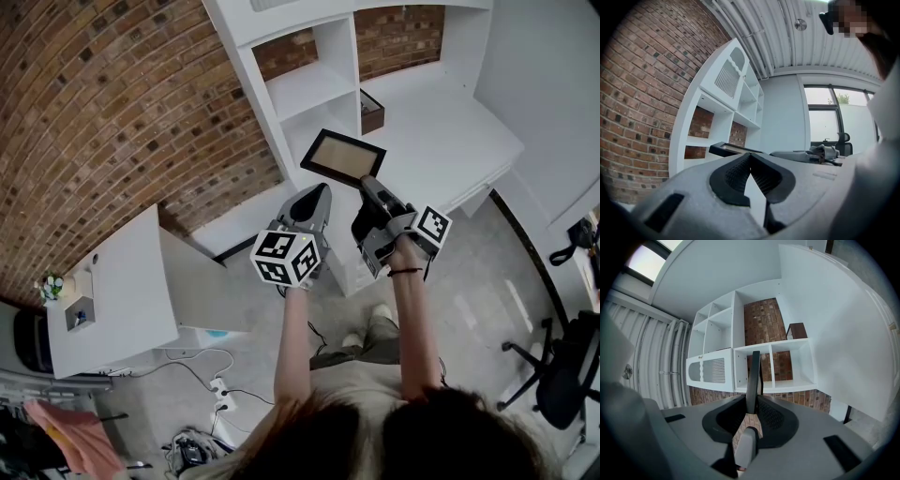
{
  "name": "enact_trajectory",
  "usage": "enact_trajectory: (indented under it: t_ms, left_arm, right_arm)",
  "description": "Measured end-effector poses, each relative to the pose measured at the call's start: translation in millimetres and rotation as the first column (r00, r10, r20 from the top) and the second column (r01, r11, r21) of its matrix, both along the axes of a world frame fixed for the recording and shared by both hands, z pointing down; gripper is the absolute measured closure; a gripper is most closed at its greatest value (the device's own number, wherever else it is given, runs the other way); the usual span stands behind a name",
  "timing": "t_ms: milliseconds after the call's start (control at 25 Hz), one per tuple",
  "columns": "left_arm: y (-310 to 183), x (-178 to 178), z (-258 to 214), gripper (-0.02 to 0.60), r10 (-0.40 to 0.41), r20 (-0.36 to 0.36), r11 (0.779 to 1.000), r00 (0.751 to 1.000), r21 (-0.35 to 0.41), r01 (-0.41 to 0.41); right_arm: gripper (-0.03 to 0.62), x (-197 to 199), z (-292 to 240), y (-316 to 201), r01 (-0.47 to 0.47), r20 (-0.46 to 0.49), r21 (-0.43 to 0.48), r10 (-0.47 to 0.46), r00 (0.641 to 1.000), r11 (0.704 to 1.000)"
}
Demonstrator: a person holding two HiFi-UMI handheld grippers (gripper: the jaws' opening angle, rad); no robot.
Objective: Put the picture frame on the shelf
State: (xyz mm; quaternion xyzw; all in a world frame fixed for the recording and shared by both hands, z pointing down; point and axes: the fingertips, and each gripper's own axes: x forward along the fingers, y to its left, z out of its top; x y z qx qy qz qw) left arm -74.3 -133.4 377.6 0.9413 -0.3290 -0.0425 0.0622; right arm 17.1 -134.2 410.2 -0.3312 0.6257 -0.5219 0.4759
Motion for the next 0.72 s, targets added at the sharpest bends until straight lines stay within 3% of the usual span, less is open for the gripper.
enact_trajectory:
  t_ms: [720]
  left_arm:
    - [-71, 21, 2, 0.571, -0.062, 0.003, 0.998, 0.998, -0.006, 0.062]
  right_arm:
    - [0.522, 26, 2, -79, 0.049, 0.004, -0.011, -0.049, 0.999, 0.999]
